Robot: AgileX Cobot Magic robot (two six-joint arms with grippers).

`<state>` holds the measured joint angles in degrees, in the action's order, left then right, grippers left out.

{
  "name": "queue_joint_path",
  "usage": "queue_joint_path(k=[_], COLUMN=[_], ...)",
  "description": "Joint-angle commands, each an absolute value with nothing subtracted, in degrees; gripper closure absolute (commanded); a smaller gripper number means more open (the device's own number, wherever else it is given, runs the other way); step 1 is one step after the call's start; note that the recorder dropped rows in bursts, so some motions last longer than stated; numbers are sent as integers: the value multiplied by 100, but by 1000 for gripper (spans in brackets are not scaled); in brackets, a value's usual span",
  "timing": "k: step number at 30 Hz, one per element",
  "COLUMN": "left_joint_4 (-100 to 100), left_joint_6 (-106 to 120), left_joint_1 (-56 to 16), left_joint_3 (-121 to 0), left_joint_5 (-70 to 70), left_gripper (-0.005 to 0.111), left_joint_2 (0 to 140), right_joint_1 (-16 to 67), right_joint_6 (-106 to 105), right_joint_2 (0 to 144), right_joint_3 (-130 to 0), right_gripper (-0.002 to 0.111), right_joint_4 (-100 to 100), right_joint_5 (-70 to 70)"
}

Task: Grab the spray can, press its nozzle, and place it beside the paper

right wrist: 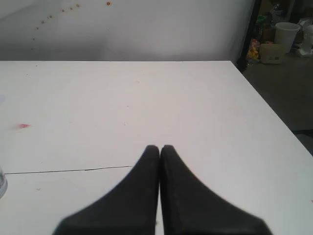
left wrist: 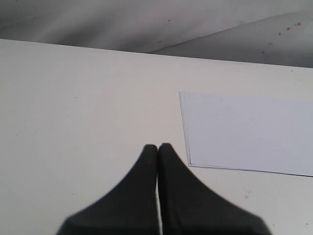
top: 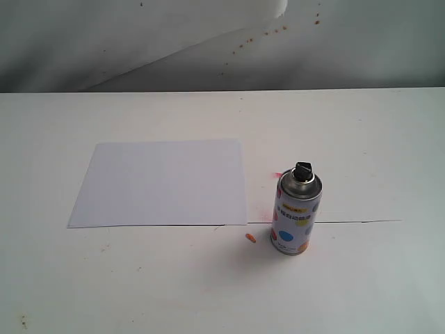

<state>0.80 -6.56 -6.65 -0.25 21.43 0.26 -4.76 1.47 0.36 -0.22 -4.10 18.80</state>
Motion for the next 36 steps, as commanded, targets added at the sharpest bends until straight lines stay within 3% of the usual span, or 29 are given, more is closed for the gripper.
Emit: queue_joint_path(k=[1,10,19,36], left_joint_4=[105,105,105,105], left_joint_6=[-661,-661,-661,-661], left_joint_1=[-694,-694,-694,-694], left_joint_3=[0,0,0,0], left_joint_5=[2056,2056,2056,2056], left_gripper=[107,107,107,107], left_joint_2=[0,0,0,0], right_joint_1=[-522,-522,-522,-522], right_joint_6=[122,123,123,109], right_joint_2=[15,15,15,30], right_joint_3=[0,0,0,-164], right_gripper=[108,108,108,108], right_joint_4=[-377,-429,-336,93], right_joint_5=[1872,1781,-572,-3384])
